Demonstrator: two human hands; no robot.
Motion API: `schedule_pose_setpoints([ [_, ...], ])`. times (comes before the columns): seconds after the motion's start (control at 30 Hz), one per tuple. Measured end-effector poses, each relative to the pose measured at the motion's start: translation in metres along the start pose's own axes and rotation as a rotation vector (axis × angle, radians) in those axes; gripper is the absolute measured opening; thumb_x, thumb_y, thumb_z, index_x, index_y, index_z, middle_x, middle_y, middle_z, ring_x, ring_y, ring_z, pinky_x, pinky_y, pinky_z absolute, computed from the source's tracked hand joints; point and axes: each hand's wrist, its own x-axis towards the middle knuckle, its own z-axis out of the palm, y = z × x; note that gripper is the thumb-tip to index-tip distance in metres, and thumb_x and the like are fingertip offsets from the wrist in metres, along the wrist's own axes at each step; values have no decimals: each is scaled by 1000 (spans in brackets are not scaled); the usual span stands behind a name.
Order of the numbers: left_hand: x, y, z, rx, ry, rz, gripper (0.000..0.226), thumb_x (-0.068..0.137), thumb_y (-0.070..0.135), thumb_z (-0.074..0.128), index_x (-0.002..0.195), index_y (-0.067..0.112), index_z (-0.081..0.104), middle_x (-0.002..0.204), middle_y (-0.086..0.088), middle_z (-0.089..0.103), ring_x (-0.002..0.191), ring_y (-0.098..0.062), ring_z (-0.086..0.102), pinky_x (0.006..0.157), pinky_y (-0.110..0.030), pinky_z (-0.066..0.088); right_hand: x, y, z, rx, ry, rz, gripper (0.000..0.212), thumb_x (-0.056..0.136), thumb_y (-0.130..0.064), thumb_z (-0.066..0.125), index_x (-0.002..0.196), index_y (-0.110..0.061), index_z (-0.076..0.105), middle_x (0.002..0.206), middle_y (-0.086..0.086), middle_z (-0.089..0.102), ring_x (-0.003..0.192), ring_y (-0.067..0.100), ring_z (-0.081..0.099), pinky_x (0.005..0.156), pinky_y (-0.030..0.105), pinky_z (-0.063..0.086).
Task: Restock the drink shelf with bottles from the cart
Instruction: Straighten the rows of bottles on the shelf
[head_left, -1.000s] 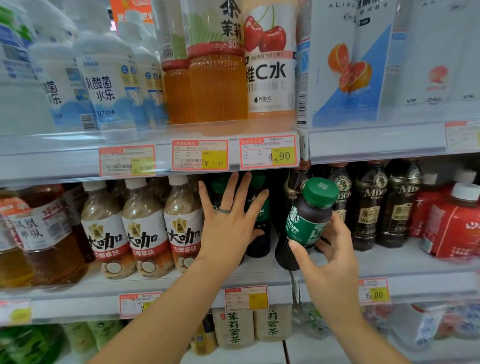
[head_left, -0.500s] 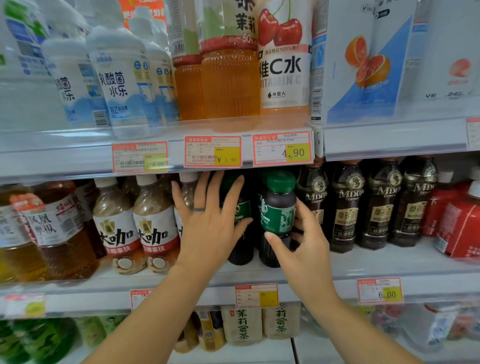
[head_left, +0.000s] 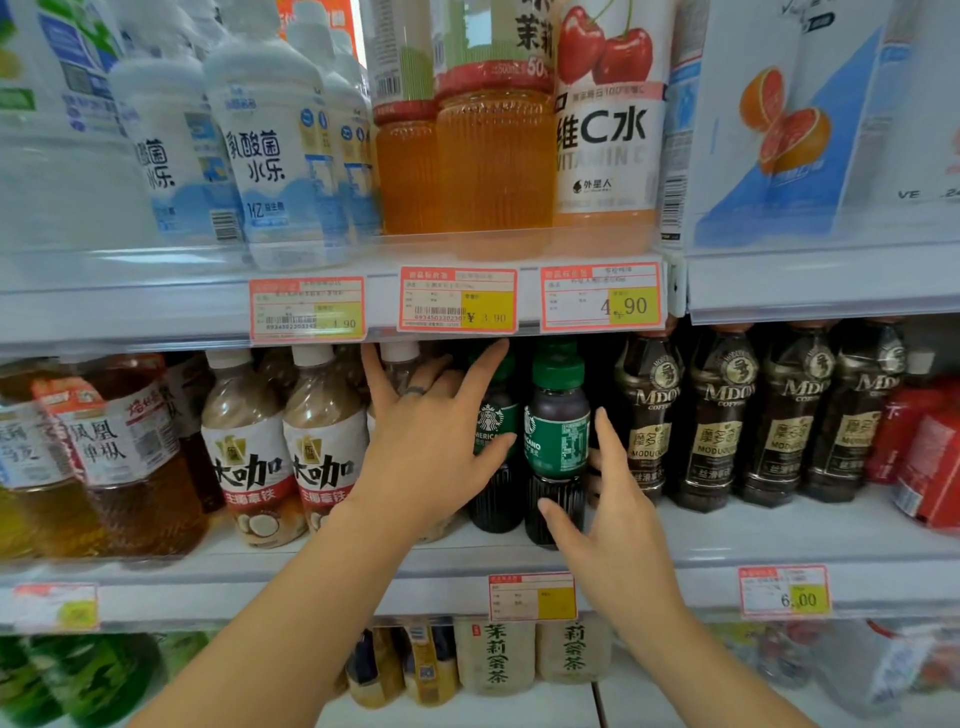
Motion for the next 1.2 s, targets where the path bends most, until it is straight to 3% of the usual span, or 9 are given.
schedule_pose_setpoints([
  [0.13,0,1,-1,-33,-2,-13,81,75,50,64,143,26,27,98,-4,69,109,-30,57,101,-68,-7,4,3,4,38,-30,-10,90,86,-20,64,145,-42,0,149,-10,33,133,7,37,104,27,38],
  [0.27,-1,0,-1,-39,-3,-17,80,75,51,63,143,26,27,95,-3,69,106,-30,57,102,-68,-8,7,4,-1,86,-103,-2,84,88,-16,59,147,-37,3,138,-12,31,124,0,38,103,24,37],
  [0.47,-1,0,-2,-44,-3,-15,79,77,52,59,144,27,25,99,-3,68,109,-29,56,103,-66,-10,9,-2,2,-45,25,7,96,70,-33,78,145,-31,19,116,-12,33,106,-2,35,85,19,34],
  [0.6,-2,-1,-2,-45,7,-18,78,77,52,59,143,26,25,97,-3,68,106,-29,58,103,-64,-11,11,2,3,-6,12,29,91,72,-26,78,144,-31,22,126,-10,42,113,2,42,93,23,40],
  [0.73,-1,0,-3,-53,10,-16,80,76,51,61,143,27,25,98,-3,68,109,-29,56,102,-65,-10,13,5,3,46,-32,46,90,79,-20,73,146,-34,15,137,-6,49,125,10,46,104,37,43],
  [0.83,-1,0,-3,-46,7,-15,80,76,52,61,143,27,25,98,-3,68,109,-28,56,103,-65,-11,10,4,3,43,-39,44,93,82,-21,69,148,-35,6,142,-8,41,130,6,39,107,29,36],
  [0.93,-1,-1,-3,-40,7,-14,80,76,53,60,143,27,25,98,-2,68,109,-28,57,103,-63,-10,7,1,6,-52,1,-4,96,81,-23,70,148,-31,1,140,-6,33,128,5,34,95,14,29],
  [1.07,-1,-1,-2,-41,7,-11,81,76,54,60,143,28,23,102,-2,68,111,-28,56,103,-63,-10,11,1,8,-66,-22,-10,95,83,-19,68,148,-29,-1,144,2,34,130,14,35,93,15,28],
  [1.2,-1,-1,-2,-38,12,-6,81,75,54,61,143,28,25,100,-3,68,109,-28,57,103,-63,-9,12,0,8,-83,-35,11,95,85,-18,66,148,-29,-5,143,5,37,127,19,42,95,24,38],
])
